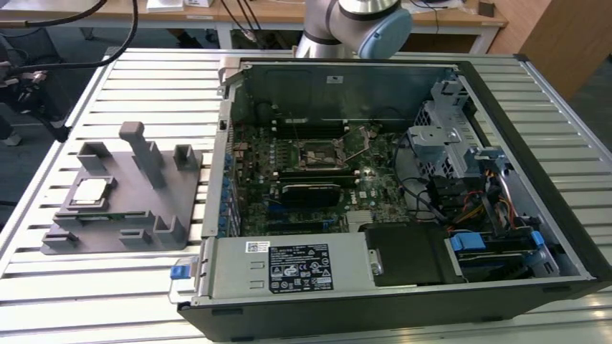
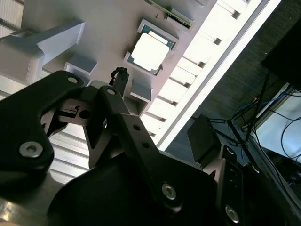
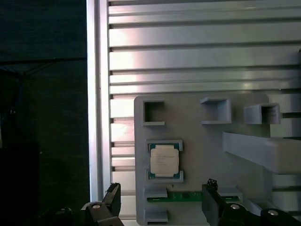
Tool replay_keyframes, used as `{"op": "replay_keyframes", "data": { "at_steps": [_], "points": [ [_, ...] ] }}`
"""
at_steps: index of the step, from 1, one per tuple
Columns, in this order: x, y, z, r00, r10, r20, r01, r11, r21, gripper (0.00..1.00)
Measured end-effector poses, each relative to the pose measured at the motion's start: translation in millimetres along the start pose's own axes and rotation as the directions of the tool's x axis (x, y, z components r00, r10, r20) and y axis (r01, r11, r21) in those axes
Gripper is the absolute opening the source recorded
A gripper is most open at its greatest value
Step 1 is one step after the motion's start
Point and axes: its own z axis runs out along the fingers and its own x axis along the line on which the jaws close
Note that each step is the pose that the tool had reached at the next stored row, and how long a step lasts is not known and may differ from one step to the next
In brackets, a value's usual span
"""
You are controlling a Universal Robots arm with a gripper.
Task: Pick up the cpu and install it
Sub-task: 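Pick up the cpu and move it towards the insertion slot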
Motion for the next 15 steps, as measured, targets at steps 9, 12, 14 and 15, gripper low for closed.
{"op": "replay_keyframes", "data": {
  "at_steps": [9, 12, 14, 15],
  "points": [
    [-0.3, -0.9, 13.1, 1.0000, 0.000, -0.0001, 0.000, 1.0000, 0.0000, 0.78],
    [-0.4, -1.0, 15.8, 1.0000, 0.000, 0.0000, 0.000, 1.0000, 0.0000, 0.78],
    [-0.4, -1.1, 17.2, 1.0000, 0.000, 0.0000, 0.000, 1.0000, 0.0000, 0.78],
    [-0.4, -1.1, 17.6, 1.0000, 0.000, -0.0001, 0.000, 1.0000, 0.0001, 0.78]
  ]
}}
